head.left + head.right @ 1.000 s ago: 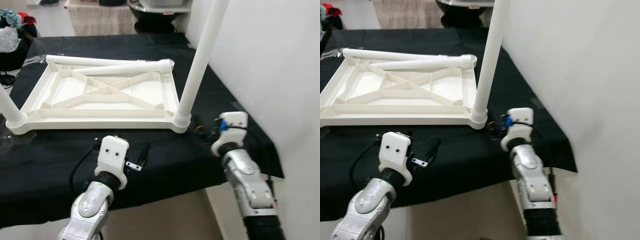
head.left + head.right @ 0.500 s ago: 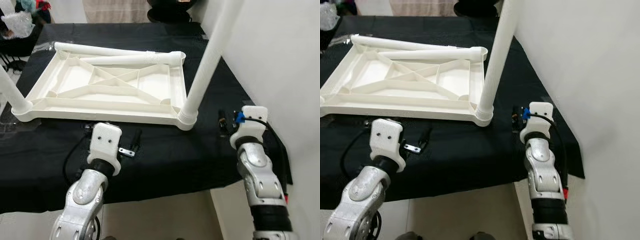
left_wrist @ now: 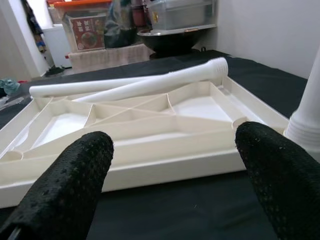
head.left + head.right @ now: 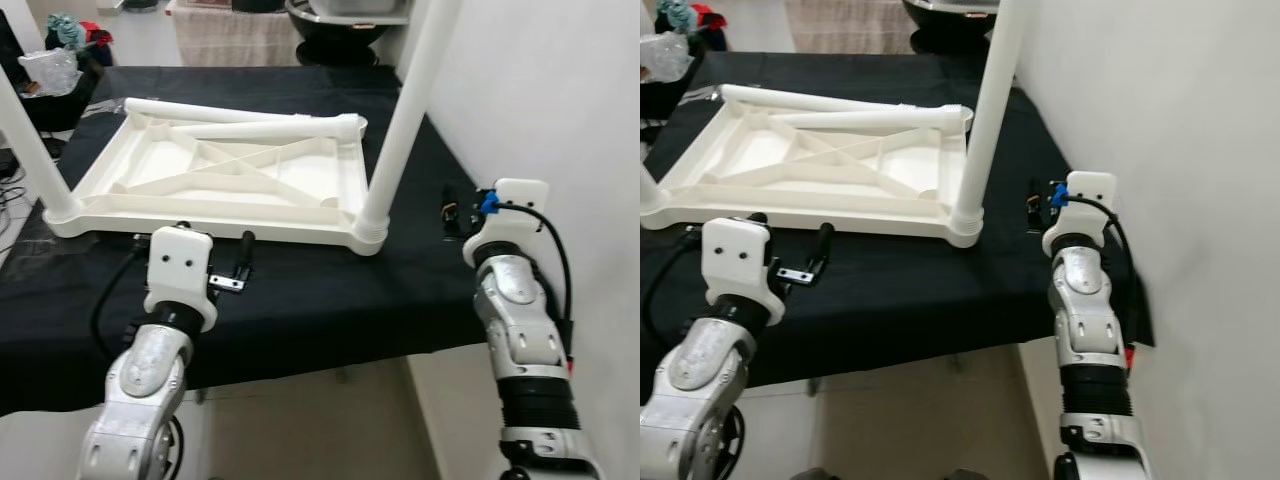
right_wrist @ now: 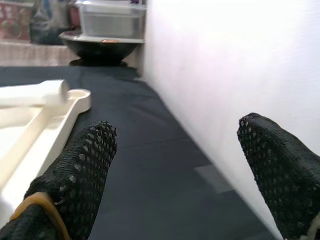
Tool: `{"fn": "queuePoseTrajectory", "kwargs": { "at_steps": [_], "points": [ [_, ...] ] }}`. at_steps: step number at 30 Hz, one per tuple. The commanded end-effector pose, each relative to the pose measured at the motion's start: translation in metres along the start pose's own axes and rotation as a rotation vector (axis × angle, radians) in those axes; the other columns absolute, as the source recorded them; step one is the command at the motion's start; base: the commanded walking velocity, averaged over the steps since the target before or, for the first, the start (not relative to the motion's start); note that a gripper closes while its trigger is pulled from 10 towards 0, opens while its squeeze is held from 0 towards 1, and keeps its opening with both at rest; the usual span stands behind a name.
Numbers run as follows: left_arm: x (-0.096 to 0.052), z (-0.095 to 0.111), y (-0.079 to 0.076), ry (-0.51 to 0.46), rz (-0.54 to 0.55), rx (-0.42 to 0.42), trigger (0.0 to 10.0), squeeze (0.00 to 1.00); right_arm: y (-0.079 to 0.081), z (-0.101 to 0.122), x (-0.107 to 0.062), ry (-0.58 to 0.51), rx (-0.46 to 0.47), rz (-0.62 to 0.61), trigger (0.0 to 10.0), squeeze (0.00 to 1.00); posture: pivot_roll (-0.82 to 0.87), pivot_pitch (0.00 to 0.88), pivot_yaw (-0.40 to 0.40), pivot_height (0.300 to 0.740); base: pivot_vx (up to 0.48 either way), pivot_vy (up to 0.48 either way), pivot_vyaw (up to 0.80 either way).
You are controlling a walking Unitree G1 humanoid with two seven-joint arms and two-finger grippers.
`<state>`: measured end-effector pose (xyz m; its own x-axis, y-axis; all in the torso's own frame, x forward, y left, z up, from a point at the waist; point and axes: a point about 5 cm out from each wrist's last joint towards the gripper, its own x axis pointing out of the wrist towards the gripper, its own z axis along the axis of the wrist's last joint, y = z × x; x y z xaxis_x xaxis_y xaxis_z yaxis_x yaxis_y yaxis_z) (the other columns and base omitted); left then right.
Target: Building children table
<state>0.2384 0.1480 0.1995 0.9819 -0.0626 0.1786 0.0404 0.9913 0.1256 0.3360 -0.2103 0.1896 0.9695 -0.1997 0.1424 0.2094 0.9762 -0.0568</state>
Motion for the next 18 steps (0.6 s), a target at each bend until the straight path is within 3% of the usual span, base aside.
{"fn": "queuePoseTrajectory", "kwargs": {
  "at_steps": [1, 7, 11, 18],
  "points": [
    [-0.0002, -0.0009, -0.0034, 0.012, -0.017, 0.007, 10.0, 0.0, -0.0066, 0.0005, 0.0012, -0.004, 0.017, -0.032, 10.0, 0.0, 0.06, 0.101, -0.074, 0.74, 0.285, -0.382, 0.0],
    [0.0005, 0.0001, -0.0026, 0.015, -0.005, -0.002, 10.0, 0.0, -0.007, 0.0025, 0.0037, -0.011, 0.022, -0.033, 10.0, 0.0, 0.06, 0.098, -0.076, 0.74, 0.283, -0.374, 0.0],
    [0.001, -0.0002, 0.001, 0.014, 0.039, -0.009, 10.0, 0.0, -0.0053, 0.0036, 0.0046, -0.016, 0.022, -0.018, 10.0, 0.0, 0.06, 0.094, -0.076, 0.74, 0.0, 0.0, 0.0],
    [0.0002, -0.0015, -0.0037, 0.015, 0.018, -0.011, 10.0, 0.0, -0.0004, -0.0015, 0.0033, 0.001, 0.048, 0.022, 10.0, 0.0, 0.06, 0.096, -0.079, 0.74, 0.0, 0.0, 0.0]
  ]
}}
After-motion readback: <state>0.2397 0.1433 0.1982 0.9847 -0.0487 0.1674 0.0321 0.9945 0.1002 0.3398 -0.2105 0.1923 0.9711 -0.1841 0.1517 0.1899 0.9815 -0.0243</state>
